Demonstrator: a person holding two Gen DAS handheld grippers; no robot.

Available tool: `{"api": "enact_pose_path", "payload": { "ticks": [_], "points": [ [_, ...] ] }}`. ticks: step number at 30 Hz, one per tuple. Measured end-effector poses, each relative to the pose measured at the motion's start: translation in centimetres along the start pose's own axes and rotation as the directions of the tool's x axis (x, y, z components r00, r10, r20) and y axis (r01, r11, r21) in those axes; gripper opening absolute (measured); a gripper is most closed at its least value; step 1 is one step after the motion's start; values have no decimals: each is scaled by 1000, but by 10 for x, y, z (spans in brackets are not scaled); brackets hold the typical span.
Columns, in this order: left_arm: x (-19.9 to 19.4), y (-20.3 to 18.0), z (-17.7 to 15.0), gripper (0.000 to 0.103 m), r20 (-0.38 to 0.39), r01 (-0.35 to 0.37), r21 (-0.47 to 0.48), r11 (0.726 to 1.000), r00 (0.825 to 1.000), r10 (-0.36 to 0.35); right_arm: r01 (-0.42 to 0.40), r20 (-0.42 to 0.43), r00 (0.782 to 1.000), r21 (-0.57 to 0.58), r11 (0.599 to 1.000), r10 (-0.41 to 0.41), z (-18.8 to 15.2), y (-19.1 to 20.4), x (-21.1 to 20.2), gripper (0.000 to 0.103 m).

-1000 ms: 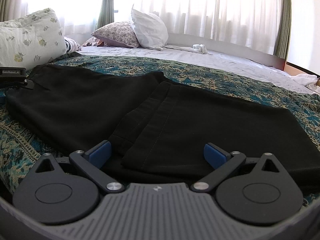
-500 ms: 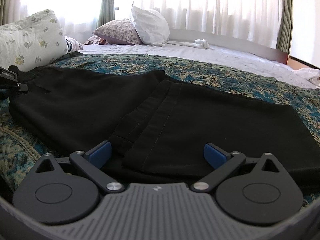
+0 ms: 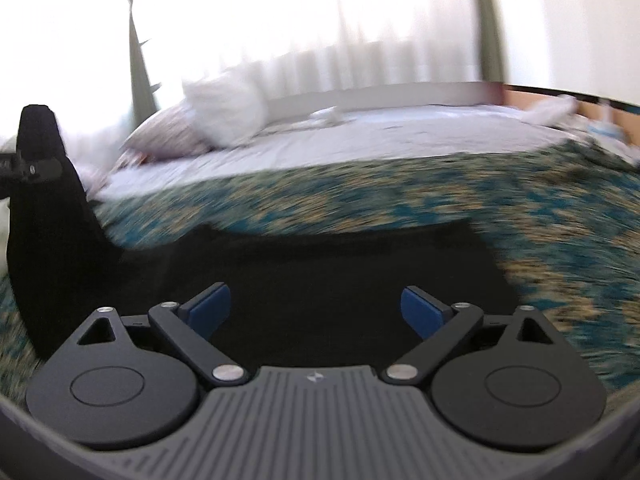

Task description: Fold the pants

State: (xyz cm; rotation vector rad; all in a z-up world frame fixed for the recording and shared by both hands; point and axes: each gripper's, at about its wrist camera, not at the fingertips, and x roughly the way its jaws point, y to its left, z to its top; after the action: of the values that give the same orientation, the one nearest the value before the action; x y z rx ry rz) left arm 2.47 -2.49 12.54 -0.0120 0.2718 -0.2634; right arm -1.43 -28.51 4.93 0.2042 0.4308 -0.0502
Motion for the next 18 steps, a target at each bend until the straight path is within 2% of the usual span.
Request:
{"api": "enact_pose_path", "payload": {
  "ticks": [3,5,8,10,11,12,13,16,18],
  "points": [
    [27,-63,-13,13,-80,144,77,987,987,-138,96,35,995,40,995,-97,5,-37,-12,99],
    [50,-101,-32,13,-166,223,100,970,965,-205,139,45,989,74,987,-143,6,-56,-19,99],
    [80,-144,-65,17,-309,276,162,947,926,-217,167,30,985,134,977,-173,3,-85,-26,99],
    [85,-164,-83,25,-384,313,191,930,896,-222,162,14,986,160,974,-166,0,-98,-28,99],
    [80,-169,-88,28,-382,327,197,925,894,-235,156,7,987,168,973,-160,-1,-102,-28,99],
    [72,-173,-91,39,-366,334,210,919,899,-243,152,2,988,175,973,-155,-3,-105,-26,99],
    [64,-172,-92,47,-363,357,214,909,893,-265,148,-2,989,183,972,-150,-5,-108,-26,99],
    [43,-158,-87,51,-367,419,150,895,865,-343,131,-12,991,214,968,-131,-9,-112,-22,99],
    [29,-139,-80,55,-355,426,89,901,858,-371,106,-11,994,235,966,-107,-12,-110,-22,99]
  ]
}}
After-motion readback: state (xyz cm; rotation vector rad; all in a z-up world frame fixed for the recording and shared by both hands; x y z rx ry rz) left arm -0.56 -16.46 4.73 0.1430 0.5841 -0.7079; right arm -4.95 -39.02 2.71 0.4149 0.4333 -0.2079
